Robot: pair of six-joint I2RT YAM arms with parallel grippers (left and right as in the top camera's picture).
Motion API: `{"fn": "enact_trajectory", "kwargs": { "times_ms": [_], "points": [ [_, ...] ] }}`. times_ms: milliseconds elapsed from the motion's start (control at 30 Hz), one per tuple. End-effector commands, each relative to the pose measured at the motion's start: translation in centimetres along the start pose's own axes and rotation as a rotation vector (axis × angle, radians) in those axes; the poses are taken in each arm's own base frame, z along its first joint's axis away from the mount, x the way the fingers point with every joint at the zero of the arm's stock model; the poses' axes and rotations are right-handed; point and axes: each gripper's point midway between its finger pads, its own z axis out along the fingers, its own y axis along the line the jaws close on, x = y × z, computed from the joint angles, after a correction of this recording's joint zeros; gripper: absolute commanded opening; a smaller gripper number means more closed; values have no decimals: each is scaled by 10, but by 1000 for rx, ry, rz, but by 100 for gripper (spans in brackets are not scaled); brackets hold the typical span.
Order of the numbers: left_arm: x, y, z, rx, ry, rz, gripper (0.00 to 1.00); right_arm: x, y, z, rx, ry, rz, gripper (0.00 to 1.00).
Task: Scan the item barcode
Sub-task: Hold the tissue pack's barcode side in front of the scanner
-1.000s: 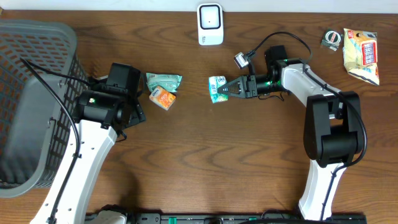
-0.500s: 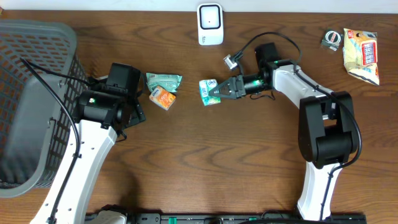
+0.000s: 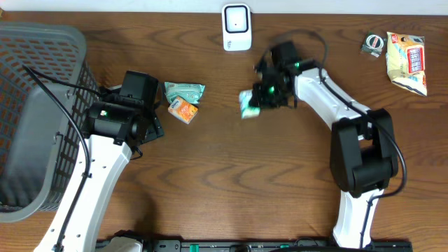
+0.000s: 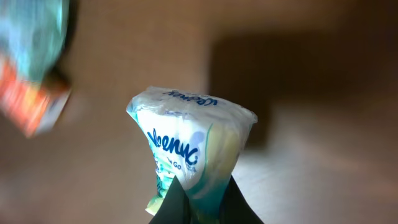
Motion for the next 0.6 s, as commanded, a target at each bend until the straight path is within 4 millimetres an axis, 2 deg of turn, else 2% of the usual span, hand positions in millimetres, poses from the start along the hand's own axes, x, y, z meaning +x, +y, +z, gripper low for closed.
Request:
{"fn": "enact_trajectory", "kwargs": {
  "times_ms": [0,67,133,233,433,567],
  "points": [
    [-2,4,-2,-10,-11,-13,98,-57,-12,-51,340,-225,-195,1],
    [-2,4,-2,-10,-11,-13,98,-84,-10,-65,500,-335,-324,1],
    [-2,4,-2,-10,-11,-13,98,-105,-4,-72,584,-415,-413,1],
    [-2,4,-2,-10,-11,-13,97,-128,13,-73,612,-502,-546,1],
    [-2,4,-2,-10,-11,-13,98,-155,32,-77,584,-656,-537,1],
    [-2,4,-2,-10,-11,-13,97,-172,42,-88,571,-756,-530,1]
  ]
}}
